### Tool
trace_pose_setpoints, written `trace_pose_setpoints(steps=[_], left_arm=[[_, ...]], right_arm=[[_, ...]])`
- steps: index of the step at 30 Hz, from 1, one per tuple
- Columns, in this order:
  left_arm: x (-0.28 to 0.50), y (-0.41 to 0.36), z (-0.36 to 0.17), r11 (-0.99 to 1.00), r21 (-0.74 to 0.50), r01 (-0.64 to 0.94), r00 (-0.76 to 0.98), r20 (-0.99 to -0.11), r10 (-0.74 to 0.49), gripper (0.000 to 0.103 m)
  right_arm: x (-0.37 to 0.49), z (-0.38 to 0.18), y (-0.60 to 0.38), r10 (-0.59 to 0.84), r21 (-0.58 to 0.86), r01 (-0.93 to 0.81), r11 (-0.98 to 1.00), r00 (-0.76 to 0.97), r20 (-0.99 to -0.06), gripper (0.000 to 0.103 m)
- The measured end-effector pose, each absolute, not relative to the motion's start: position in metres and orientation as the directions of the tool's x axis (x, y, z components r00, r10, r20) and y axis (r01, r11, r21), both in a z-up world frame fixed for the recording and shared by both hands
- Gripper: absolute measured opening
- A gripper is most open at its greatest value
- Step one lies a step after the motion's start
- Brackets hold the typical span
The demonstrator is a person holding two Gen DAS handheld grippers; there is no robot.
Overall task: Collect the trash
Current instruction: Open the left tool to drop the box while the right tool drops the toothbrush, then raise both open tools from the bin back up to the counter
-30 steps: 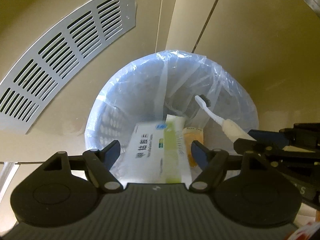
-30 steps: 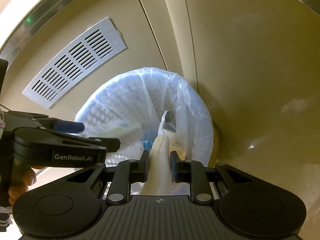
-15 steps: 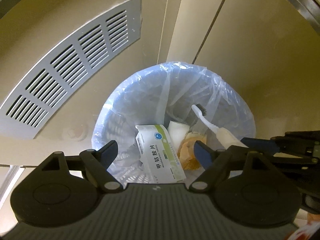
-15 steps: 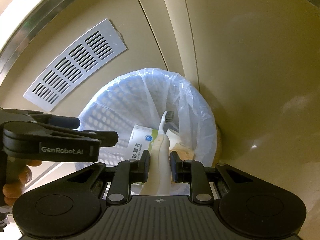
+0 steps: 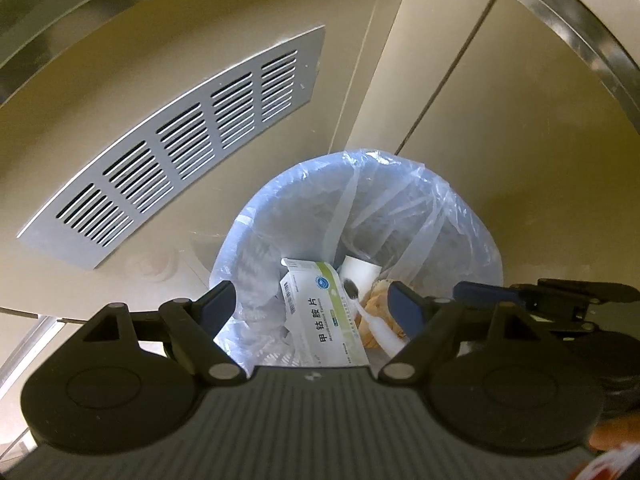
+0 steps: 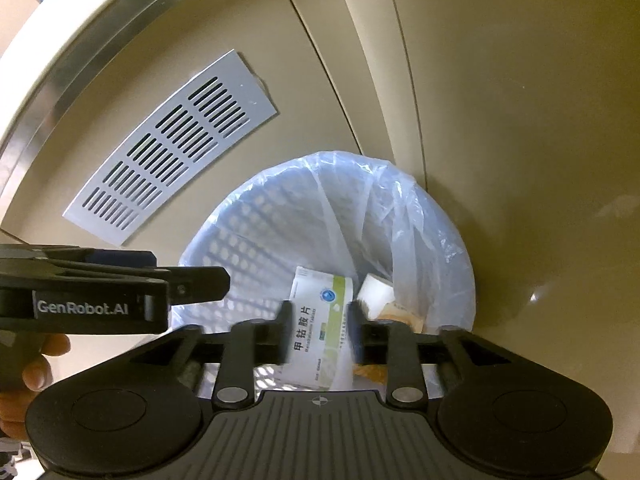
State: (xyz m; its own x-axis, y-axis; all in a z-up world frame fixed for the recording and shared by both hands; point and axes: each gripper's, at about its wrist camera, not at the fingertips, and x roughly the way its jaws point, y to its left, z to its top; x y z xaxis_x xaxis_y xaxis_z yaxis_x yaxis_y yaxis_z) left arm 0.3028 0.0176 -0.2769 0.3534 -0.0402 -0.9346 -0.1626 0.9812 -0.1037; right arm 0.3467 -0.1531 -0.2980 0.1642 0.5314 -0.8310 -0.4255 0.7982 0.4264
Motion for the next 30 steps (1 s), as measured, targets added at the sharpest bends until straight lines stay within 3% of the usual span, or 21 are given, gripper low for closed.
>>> trace_pose_setpoints(steps=[30], left_arm=[[0.276, 0.021, -0.237, 0.976, -0.133, -0.170, 0.391, -0.919, -0.057, 0.081]], right_arm=[[0.326, -0.261, -0.177, 0.507, 0.383, -0.433, 0.816, 0.218, -0.834, 0.049]])
